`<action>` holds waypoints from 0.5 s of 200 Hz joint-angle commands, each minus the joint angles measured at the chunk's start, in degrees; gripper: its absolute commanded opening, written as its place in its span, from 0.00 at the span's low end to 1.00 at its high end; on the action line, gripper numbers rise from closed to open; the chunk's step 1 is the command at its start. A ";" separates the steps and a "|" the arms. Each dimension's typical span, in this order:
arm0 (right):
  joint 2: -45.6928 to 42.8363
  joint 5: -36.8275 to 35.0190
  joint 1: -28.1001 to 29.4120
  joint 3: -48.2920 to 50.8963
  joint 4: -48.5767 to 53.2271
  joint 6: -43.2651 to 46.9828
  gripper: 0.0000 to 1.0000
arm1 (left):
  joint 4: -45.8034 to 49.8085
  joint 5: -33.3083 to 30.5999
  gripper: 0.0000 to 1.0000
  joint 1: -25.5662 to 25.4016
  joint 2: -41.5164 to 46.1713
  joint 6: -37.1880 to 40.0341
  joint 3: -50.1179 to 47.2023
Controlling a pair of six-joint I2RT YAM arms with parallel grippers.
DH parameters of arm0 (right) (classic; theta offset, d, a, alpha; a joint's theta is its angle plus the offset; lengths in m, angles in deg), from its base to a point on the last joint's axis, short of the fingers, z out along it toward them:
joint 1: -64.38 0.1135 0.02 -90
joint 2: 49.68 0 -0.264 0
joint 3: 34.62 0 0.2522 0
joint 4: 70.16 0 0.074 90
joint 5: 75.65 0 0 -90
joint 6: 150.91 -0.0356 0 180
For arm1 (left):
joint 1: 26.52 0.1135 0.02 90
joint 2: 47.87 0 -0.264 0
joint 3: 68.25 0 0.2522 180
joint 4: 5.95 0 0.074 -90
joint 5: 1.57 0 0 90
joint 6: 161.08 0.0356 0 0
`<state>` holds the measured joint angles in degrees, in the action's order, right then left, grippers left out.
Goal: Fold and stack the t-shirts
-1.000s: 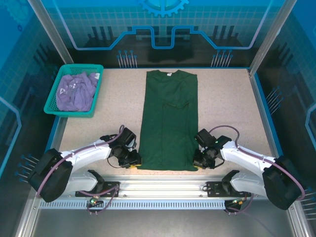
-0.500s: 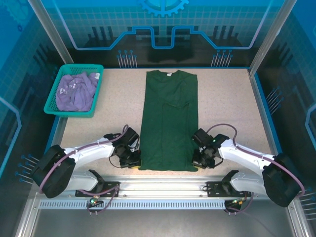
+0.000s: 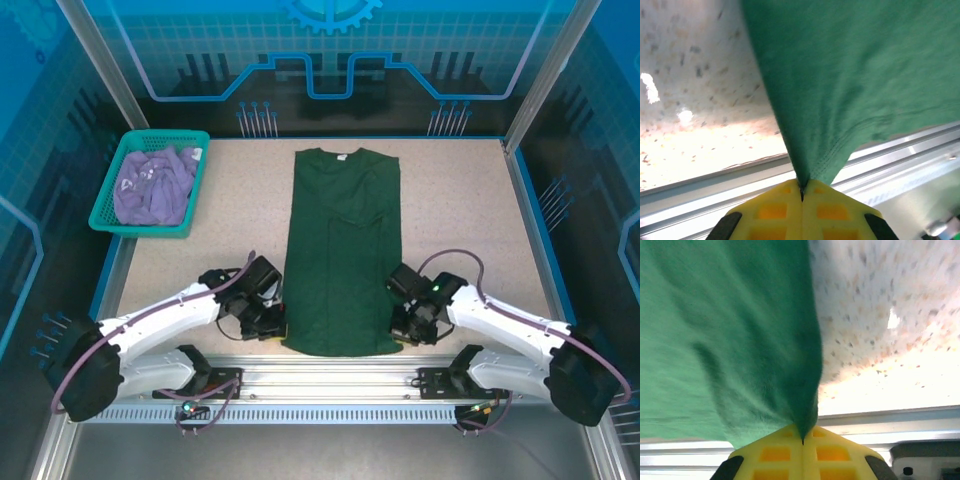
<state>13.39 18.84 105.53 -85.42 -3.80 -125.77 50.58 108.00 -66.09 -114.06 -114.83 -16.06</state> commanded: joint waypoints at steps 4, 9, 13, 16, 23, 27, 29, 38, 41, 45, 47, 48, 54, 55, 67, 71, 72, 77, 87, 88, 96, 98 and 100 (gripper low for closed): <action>-1.05 -1.52 -8.09 -7.88 5.23 3.77 0.00 | 3.36 1.76 0.00 4.97 -2.50 2.34 8.14; -0.72 -1.15 -9.67 -8.96 5.23 4.41 0.00 | 3.81 1.78 0.00 6.17 -3.32 3.07 9.86; -0.33 -0.65 -11.31 -9.93 5.21 5.04 0.00 | 4.24 1.78 0.00 7.22 -4.11 3.54 11.42; 0.07 -0.29 -12.59 -10.86 5.23 5.49 0.00 | 4.45 1.78 0.00 7.88 -4.69 3.96 12.62; 1.36 0.72 -15.27 -12.84 4.99 6.84 0.00 | 4.81 2.07 0.00 9.74 -6.53 4.93 15.21; 2.27 1.21 -16.64 -13.96 4.84 7.59 0.00 | 4.79 2.27 0.00 10.48 -7.67 5.40 17.01; 2.79 1.44 -17.22 -14.96 4.85 8.00 0.00 | 4.74 2.30 0.00 10.96 -8.37 5.68 17.72; 5.60 2.26 -19.95 -17.97 4.72 9.80 0.00 | 4.98 2.16 0.00 12.59 -11.12 6.74 21.42; 6.68 2.38 -20.64 -18.95 4.71 10.36 0.00 | 5.15 2.07 0.00 13.04 -12.07 7.13 22.75; 8.18 2.52 -21.59 -20.34 4.77 11.04 0.00 | 5.34 2.09 0.00 13.87 -13.51 7.43 24.42; 9.04 2.60 -22.11 -21.21 4.79 11.41 0.00 | 5.36 2.13 0.00 14.27 -14.05 7.53 25.11; 9.46 2.61 -22.31 -21.53 4.79 11.55 0.00 | 5.38 2.17 0.00 14.40 -14.49 7.58 25.42; 11.77 2.84 -23.44 -23.83 4.80 12.48 0.00 | 5.40 2.39 0.00 15.18 -16.42 8.12 27.85; 12.32 2.91 -23.64 -24.20 4.79 12.61 0.00 | 5.44 2.39 0.00 15.38 -16.82 8.18 28.20; 17.59 3.15 -25.48 -28.93 5.16 14.29 0.00 | 6.12 1.76 0.00 16.83 -21.20 9.35 32.96; 19.28 3.24 -26.04 -30.49 5.29 14.76 0.00 | 6.19 1.62 0.00 17.41 -22.64 9.80 34.45; 20.12 3.29 -26.27 -31.17 5.40 15.00 0.00 | 6.19 1.53 0.00 17.55 -23.00 9.90 34.79; 21.81 3.41 -26.75 -32.60 5.45 15.42 0.00 | 6.39 1.35 0.00 18.18 -24.92 10.35 36.69; 25.96 3.73 -28.18 -36.15 5.86 16.18 0.00 | 6.79 0.85 0.00 19.62 -28.73 10.77 40.23; 26.44 3.79 -28.33 -36.42 5.90 16.22 0.00 | 6.76 0.88 0.00 19.71 -29.08 10.82 40.45; 29.60 4.56 -29.48 -38.79 5.94 16.43 0.00 | 6.46 1.08 0.00 20.82 -31.87 11.04 42.64; 30.28 4.80 -29.77 -39.33 5.89 16.45 0.00 | 6.52 1.08 0.00 21.11 -32.46 11.05 43.29; 31.13 5.04 -30.08 -39.82 5.86 16.48 0.00 | 6.60 1.04 0.00 21.44 -33.22 11.07 43.78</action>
<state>37.55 21.48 78.58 -119.80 -0.32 -112.83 54.53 109.20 -47.82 -140.60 -106.90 21.93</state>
